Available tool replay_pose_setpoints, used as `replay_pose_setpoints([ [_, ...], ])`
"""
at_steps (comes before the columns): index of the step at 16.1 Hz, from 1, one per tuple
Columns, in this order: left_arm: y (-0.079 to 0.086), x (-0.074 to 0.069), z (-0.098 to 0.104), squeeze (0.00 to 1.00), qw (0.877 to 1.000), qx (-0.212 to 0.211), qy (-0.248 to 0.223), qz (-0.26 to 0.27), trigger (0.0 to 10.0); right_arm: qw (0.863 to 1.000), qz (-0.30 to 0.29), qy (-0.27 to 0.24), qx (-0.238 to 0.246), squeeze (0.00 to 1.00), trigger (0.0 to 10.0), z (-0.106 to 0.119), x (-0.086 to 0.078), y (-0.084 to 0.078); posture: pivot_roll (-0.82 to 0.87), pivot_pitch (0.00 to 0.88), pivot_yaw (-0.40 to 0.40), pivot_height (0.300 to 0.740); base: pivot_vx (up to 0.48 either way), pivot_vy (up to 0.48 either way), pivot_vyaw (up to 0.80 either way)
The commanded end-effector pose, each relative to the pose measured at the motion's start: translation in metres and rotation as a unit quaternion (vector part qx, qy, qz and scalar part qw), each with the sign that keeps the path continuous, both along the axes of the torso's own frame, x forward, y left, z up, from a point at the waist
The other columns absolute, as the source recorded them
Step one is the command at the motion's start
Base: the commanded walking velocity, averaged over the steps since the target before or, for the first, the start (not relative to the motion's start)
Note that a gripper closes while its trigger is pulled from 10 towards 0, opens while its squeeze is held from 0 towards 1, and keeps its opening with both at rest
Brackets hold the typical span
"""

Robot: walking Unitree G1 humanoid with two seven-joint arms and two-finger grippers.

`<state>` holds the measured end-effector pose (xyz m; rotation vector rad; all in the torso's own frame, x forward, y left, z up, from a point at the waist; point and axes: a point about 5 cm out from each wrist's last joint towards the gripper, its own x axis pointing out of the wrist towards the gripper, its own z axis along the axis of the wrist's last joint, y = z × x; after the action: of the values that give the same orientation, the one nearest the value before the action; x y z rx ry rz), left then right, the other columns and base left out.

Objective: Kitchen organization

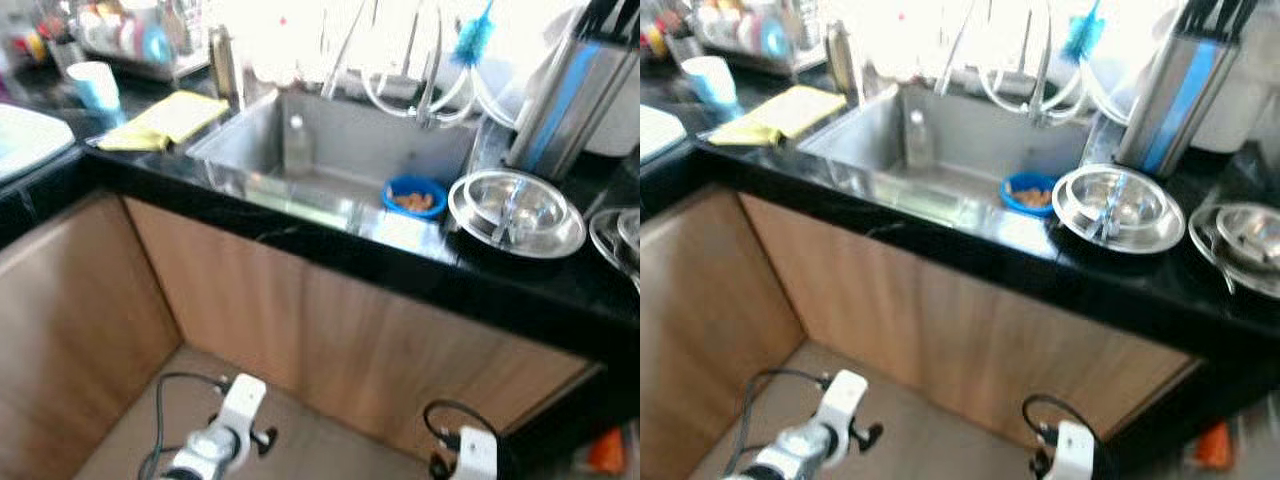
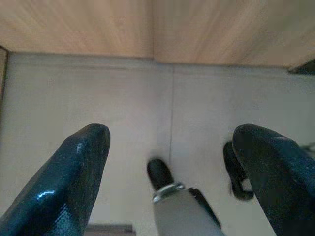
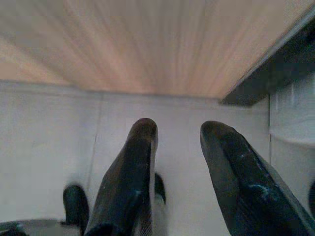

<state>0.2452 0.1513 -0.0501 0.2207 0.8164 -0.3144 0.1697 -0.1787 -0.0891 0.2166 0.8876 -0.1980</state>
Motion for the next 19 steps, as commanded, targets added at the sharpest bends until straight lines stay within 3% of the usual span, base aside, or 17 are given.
replay_pose_setpoints([
  [1,0.0073,-0.007,-0.0048,0.0,1.0,0.004,0.016,0.009,10.0,1.0,0.004,0.009,0.008,0.0,10.0,-0.002,-0.0024,0.0066,0.19,0.059,-0.069,0.74,0.0,0.0,-0.67],
  [17,0.0075,-0.0028,-0.0017,0.0,1.0,-0.002,0.006,0.013,10.0,1.0,0.006,0.012,0.01,0.0,10.0,-0.0023,-0.0026,0.0072,0.19,0.064,-0.068,0.74,0.0,0.0,-0.72],
  [19,0.0083,-0.0028,-0.0016,0.0,1.0,-0.002,0.006,0.015,10.0,1.0,0.001,0.006,0.011,0.0,10.0,-0.0018,-0.0021,0.0072,0.19,0.063,-0.068,0.74,0.0,0.0,0.0],
])
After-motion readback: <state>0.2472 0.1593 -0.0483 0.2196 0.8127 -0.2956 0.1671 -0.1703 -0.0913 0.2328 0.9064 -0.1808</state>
